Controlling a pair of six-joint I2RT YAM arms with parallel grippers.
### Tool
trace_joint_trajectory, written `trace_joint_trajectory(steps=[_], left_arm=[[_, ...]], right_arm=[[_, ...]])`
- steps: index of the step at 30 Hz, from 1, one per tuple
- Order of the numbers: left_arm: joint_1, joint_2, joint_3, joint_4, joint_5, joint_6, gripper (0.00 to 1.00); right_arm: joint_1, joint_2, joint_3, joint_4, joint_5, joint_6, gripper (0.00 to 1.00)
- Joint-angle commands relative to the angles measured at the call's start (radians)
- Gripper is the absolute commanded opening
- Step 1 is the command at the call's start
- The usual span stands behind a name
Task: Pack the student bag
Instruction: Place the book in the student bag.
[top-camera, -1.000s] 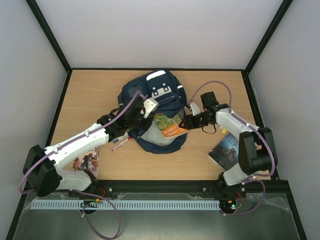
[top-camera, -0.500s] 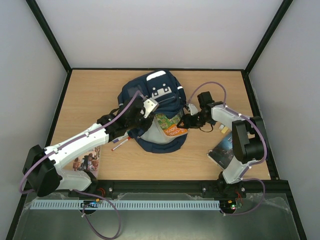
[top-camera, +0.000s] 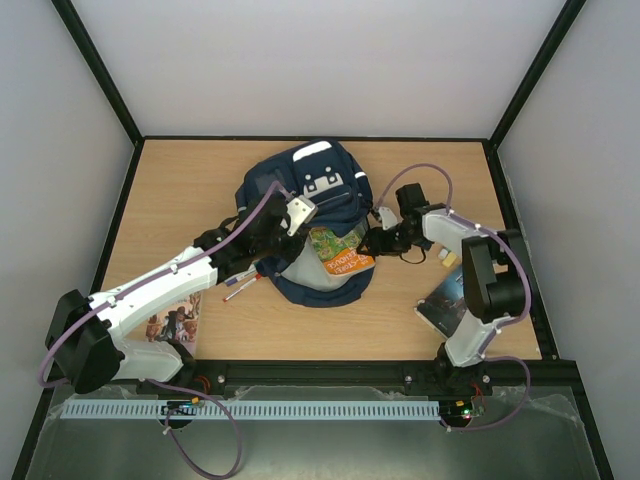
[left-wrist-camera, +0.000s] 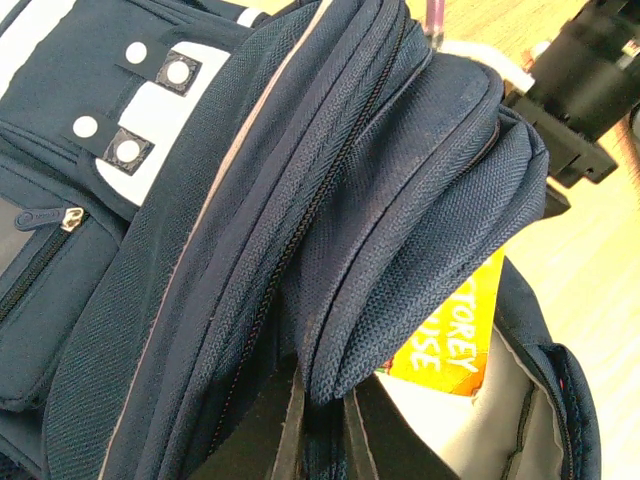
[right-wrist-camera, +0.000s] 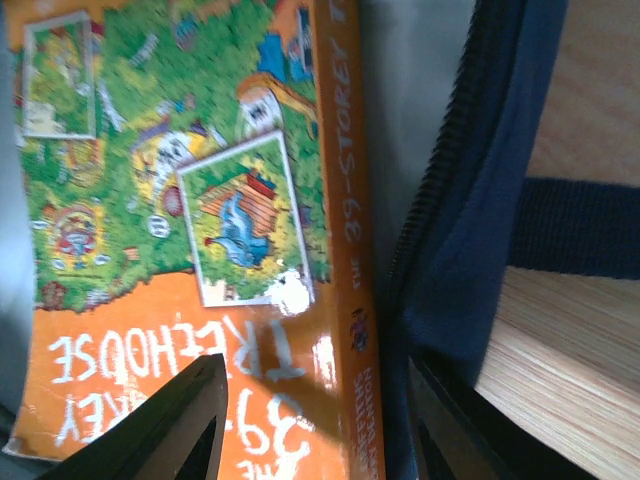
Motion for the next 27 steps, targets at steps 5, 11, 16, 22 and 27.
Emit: trace_joint_trajectory(steps=[5, 11, 16, 22, 27], left_arm=[[0.008, -0.019, 0.003, 0.092, 0.000, -0.021, 0.02], [0.008, -0.017, -0.001, 0.102, 0.004, -0.030, 0.02], [0.007, -0.007, 0.002, 0.103, 0.011, -0.035, 0.02], [0.008, -0.006, 0.004, 0.102, -0.002, -0.032, 0.02], [0.008, -0.002, 0.016, 0.094, -0.026, -0.022, 0.02]], right_arm=[[-0.001, 0.167, 0.007, -0.121, -0.269, -0.058, 0.47], [-0.012, 0.210, 0.042, -0.183, -0.441, -0.087, 0.38], [-0.025, 0.224, 0.060, -0.218, -0.528, -0.096, 0.23], [-0.041, 0.133, 0.024, -0.195, -0.542, -0.056, 0.01], [-0.052, 0.051, 0.010, -0.283, -0.573, -0.128, 0.01]])
